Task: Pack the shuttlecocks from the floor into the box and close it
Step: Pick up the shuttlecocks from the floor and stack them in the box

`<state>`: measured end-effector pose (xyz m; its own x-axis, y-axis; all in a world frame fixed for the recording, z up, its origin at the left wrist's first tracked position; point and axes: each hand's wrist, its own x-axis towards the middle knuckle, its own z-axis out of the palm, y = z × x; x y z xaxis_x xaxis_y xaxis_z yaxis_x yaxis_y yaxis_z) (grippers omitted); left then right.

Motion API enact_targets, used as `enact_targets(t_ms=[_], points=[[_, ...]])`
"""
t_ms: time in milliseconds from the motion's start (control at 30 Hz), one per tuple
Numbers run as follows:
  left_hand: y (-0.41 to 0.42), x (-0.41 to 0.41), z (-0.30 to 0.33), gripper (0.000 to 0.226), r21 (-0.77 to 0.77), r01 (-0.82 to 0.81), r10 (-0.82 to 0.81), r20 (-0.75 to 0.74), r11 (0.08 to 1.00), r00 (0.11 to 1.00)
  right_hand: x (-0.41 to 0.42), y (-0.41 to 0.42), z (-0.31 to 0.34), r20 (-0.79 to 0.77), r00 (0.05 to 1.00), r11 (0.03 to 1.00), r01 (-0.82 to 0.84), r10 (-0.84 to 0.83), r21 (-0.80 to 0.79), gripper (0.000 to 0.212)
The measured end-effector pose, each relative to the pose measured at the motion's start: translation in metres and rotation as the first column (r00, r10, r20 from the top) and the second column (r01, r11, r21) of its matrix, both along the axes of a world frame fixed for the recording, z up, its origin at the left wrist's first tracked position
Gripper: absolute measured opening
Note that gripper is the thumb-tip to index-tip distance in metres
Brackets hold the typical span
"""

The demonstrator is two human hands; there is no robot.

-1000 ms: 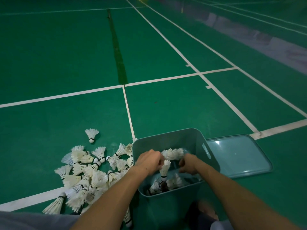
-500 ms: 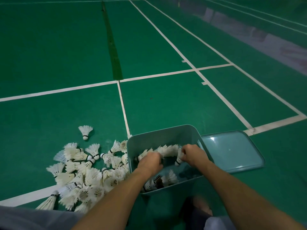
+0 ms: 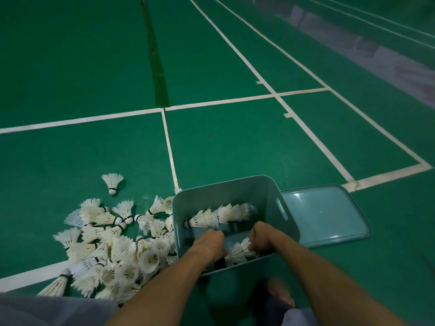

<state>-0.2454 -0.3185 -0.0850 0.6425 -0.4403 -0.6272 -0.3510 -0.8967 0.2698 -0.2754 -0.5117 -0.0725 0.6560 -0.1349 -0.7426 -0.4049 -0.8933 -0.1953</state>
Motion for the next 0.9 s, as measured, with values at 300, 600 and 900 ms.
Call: enact_targets(t_ms=[300, 600, 900], points=[[0.008, 0.017, 0.027, 0.027, -0.173, 0.037, -0.026, 0.064, 0.984, 0.998, -0.002, 0.0, 0.021, -0.049, 0.991, 0.982, 0.134, -0.128, 0.135, 0.014], [0.051, 0.052, 0.114, 0.014, -0.543, -0.005, 0.123, 0.182, 0.84, 0.976, 0.045, 0.055, 0.082, 0.439, 0.894, 0.995, -0.099, 0.087, 0.004, 0.021], [0.197, 0.112, 0.13, 0.044, -0.468, -0.347, 0.388, -0.01, 0.813, 0.922, 0.081, 0.196, 0.117, 0.632, 0.754, 0.93, -0.339, 0.18, 0.14, 0.02]])
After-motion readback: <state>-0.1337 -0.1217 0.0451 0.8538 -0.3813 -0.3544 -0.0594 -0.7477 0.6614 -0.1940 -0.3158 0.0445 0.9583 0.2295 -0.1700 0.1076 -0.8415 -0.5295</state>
